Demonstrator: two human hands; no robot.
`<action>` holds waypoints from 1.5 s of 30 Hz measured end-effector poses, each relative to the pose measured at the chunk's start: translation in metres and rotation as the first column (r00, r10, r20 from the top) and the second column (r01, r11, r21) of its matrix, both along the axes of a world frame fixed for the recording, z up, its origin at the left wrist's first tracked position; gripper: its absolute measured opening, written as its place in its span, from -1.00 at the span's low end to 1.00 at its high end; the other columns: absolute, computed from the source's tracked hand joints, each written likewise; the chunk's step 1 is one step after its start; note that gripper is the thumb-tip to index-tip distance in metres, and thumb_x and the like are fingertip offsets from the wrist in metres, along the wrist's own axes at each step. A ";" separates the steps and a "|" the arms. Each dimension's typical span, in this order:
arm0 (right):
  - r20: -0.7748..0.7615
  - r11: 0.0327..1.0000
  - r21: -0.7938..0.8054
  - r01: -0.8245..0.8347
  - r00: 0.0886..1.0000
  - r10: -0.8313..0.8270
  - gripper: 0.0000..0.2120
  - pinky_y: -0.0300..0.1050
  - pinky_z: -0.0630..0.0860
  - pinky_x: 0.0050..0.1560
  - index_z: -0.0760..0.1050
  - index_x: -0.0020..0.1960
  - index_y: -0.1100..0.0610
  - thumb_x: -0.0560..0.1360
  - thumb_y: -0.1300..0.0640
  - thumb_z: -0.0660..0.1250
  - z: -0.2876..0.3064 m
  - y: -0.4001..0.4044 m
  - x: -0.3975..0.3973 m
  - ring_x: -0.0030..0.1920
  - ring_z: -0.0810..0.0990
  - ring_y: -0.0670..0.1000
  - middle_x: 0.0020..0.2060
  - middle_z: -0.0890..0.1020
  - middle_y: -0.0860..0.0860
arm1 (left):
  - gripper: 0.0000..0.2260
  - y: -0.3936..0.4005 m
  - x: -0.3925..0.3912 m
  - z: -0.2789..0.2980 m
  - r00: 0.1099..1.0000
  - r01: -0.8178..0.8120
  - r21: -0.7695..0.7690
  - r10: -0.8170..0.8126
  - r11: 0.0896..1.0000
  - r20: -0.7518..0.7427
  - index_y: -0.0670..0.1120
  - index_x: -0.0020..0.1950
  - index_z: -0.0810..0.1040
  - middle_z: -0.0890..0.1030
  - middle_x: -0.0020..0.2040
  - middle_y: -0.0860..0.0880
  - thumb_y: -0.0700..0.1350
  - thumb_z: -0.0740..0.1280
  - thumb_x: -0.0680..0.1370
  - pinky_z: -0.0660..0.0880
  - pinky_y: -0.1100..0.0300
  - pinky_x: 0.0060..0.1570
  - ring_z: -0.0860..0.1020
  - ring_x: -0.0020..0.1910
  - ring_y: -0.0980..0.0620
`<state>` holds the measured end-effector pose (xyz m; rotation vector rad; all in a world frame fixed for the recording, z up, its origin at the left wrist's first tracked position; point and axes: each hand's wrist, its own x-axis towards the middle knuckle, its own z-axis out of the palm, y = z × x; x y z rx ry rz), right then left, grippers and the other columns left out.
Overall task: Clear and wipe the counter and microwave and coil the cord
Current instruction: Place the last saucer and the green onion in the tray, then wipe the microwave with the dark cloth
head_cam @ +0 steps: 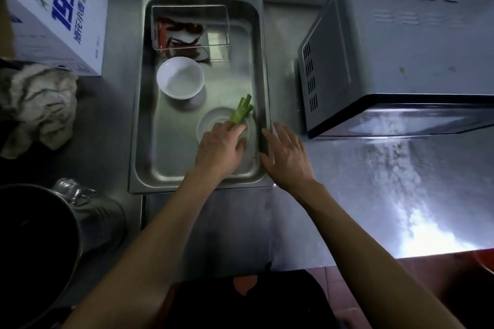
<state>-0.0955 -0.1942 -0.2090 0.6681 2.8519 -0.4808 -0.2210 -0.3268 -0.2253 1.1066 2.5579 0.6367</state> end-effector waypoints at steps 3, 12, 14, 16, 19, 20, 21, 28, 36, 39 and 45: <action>-0.012 0.998 -0.020 0.060 0.998 -0.061 -0.48 0.16 0.20 0.50 0.24 0.53 0.01 0.62 -0.10 0.22 0.006 -0.001 0.012 0.55 0.15 0.16 0.56 0.22 0.12 | -0.69 0.004 0.008 0.009 0.997 0.079 0.007 -0.079 0.997 0.015 -0.04 0.30 0.52 0.58 0.24 -0.08 -0.04 0.32 0.57 0.48 -0.10 0.06 0.54 0.12 -0.18; 0.030 0.987 -0.035 0.157 0.987 -0.156 -0.44 0.12 0.25 0.45 0.22 0.54 0.01 0.59 -0.08 0.25 0.025 0.016 0.072 0.52 0.22 0.16 0.54 0.25 0.10 | -0.72 0.021 0.046 0.030 0.971 0.237 -0.034 -0.238 0.971 -0.024 -0.02 0.25 0.56 0.62 0.14 -0.06 -0.02 0.30 0.56 0.52 -0.02 0.04 0.57 0.09 -0.14; 0.060 0.980 -0.054 0.190 0.981 -0.187 -0.45 0.12 0.27 0.42 0.24 0.54 0.02 0.59 -0.07 0.25 0.031 0.024 0.092 0.50 0.24 0.16 0.53 0.28 0.10 | -0.68 0.033 0.061 0.034 0.960 0.277 -0.072 -0.279 0.958 -0.015 -0.02 0.31 0.53 0.61 0.20 -0.05 0.00 0.28 0.58 0.50 -0.06 0.11 0.55 0.16 -0.13; 0.072 0.971 -0.089 0.220 0.974 -0.214 -0.46 0.11 0.32 0.40 0.26 0.52 0.03 0.59 -0.06 0.26 0.036 0.034 0.116 0.46 0.30 0.17 0.49 0.33 0.09 | -0.65 0.047 0.080 0.038 0.947 0.317 -0.111 -0.321 0.942 -0.020 -0.01 0.37 0.49 0.57 0.28 -0.04 0.02 0.26 0.60 0.49 -0.08 0.15 0.51 0.23 -0.12; 0.061 0.955 -0.124 0.270 0.962 -0.264 -0.46 0.12 0.38 0.36 0.28 0.52 0.04 0.58 -0.05 0.27 0.040 0.050 0.160 0.40 0.39 0.18 0.46 0.39 0.08 | -0.63 0.071 0.119 0.044 0.920 0.380 -0.160 -0.390 0.911 -0.036 0.00 0.41 0.45 0.53 0.32 -0.04 0.02 0.25 0.61 0.47 -0.03 0.16 0.49 0.25 -0.11; 0.059 0.949 -0.129 0.287 0.958 -0.282 -0.46 0.12 0.39 0.36 0.28 0.53 0.04 0.59 -0.05 0.27 0.041 0.056 0.176 0.39 0.41 0.17 0.46 0.40 0.07 | -0.63 0.080 0.134 0.046 0.911 0.400 -0.171 -0.411 0.900 -0.031 0.00 0.42 0.44 0.52 0.33 -0.03 0.02 0.24 0.62 0.46 -0.02 0.16 0.48 0.26 -0.11; 0.054 0.942 -0.138 0.306 0.952 -0.301 -0.46 0.12 0.41 0.35 0.28 0.53 0.04 0.60 -0.05 0.26 0.041 0.062 0.194 0.38 0.42 0.17 0.46 0.41 0.06 | -0.63 0.089 0.150 0.048 0.902 0.420 -0.181 -0.432 0.889 -0.026 0.01 0.43 0.43 0.51 0.35 -0.02 0.03 0.23 0.62 0.46 -0.01 0.16 0.48 0.27 -0.10; -0.025 0.889 -0.139 0.437 0.896 -0.444 -0.51 0.07 0.48 0.27 0.34 0.50 0.00 0.61 -0.11 0.23 0.047 0.107 0.323 0.36 0.47 0.12 0.44 0.45 -0.02 | -0.64 0.150 0.265 0.065 0.862 0.496 -0.167 -0.506 0.852 -0.022 0.03 0.41 0.46 0.52 0.32 0.03 0.04 0.26 0.61 0.48 0.04 0.13 0.52 0.24 -0.06; -0.116 0.791 -0.147 0.594 0.784 -0.610 -0.55 0.06 0.53 0.19 0.42 0.44 0.03 0.58 -0.07 0.28 0.058 0.148 0.460 0.28 0.54 0.09 0.37 0.52 -0.02 | -0.66 0.224 0.384 0.080 0.781 0.615 -0.169 -0.625 0.770 -0.005 0.03 0.38 0.47 0.53 0.29 0.01 0.07 0.25 0.62 0.50 0.02 0.16 0.53 0.21 -0.08; -0.147 0.730 -0.164 0.663 0.715 -0.683 -0.57 0.04 0.55 0.16 0.47 0.39 0.03 0.55 -0.06 0.29 0.057 0.157 0.499 0.23 0.58 0.10 0.32 0.56 -0.01 | -0.66 0.248 0.420 0.084 0.747 0.656 -0.165 -0.665 0.736 0.004 0.02 0.38 0.47 0.53 0.31 0.00 0.05 0.24 0.63 0.48 -0.02 0.21 0.51 0.25 -0.09; -0.176 0.620 -0.180 0.764 0.595 -0.784 -0.68 0.04 0.58 0.02 0.54 0.20 -0.06 0.48 -0.03 0.22 0.056 0.171 0.553 0.14 0.59 0.12 0.15 0.63 -0.09 | -0.67 0.289 0.472 0.081 0.669 0.732 -0.191 -0.743 0.654 0.020 0.05 0.36 0.48 0.54 0.29 0.01 0.07 0.23 0.62 0.50 -0.02 0.19 0.53 0.22 -0.11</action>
